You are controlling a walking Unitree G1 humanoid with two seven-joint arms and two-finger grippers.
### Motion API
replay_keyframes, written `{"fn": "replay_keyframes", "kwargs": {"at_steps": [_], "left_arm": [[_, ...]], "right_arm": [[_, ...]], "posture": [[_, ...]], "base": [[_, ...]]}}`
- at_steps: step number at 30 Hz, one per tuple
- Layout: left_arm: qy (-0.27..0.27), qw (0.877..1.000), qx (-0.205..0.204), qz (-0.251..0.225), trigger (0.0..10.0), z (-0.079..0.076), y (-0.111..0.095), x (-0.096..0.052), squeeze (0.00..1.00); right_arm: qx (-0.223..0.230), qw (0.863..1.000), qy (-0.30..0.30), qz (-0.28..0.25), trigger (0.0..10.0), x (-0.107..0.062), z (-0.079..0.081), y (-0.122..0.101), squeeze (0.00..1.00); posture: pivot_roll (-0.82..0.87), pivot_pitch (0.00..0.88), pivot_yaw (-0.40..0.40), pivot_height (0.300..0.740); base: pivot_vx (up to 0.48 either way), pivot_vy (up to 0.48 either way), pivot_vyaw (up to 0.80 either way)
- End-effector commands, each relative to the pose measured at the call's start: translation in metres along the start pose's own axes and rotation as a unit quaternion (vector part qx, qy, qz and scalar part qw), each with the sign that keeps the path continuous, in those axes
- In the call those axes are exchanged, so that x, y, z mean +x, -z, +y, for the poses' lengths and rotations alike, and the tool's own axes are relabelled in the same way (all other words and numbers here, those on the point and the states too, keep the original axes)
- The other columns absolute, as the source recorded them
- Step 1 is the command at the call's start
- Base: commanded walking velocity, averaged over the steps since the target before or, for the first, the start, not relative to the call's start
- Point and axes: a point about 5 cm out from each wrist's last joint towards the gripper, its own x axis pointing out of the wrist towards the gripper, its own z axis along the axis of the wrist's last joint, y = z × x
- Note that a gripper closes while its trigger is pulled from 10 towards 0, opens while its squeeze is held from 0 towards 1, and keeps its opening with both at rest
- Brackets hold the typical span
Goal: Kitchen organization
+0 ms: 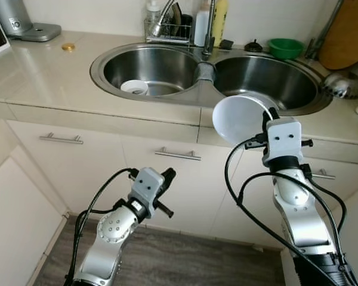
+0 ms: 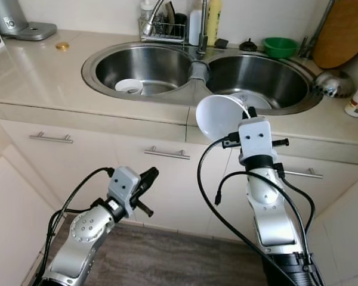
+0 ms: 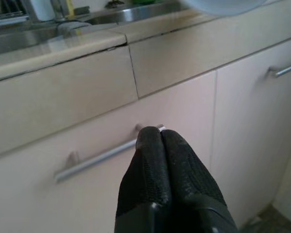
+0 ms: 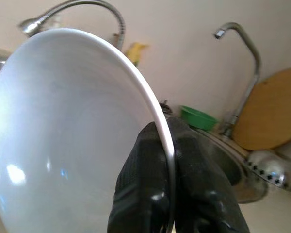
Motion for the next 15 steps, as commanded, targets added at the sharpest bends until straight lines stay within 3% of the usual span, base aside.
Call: {"fn": "replay_keyframes", "kwargs": {"at_steps": [1, 15], "left_arm": [[0.007, 1.0, 0.0, -0.011, 10.0, -0.005, -0.005, 0.005, 0.0], [0.007, 1.0, 0.001, -0.012, 10.0, -0.004, -0.005, 0.006, 0.0]], "right_arm": [[-0.009, 1.0, 0.021, 0.001, 10.0, -0.001, -0.011, 0.003, 0.0], [0.01, 0.998, 0.055, -0.023, 10.0, 0.007, -0.021, -0.01, 0.0]], "posture": [[0.12, 0.0, -0.059, 0.74], [0.12, 0.0, -0.059, 0.74]], "base": [[0.296, 0.0, 0.0], [0.298, 0.0, 0.0]]}}
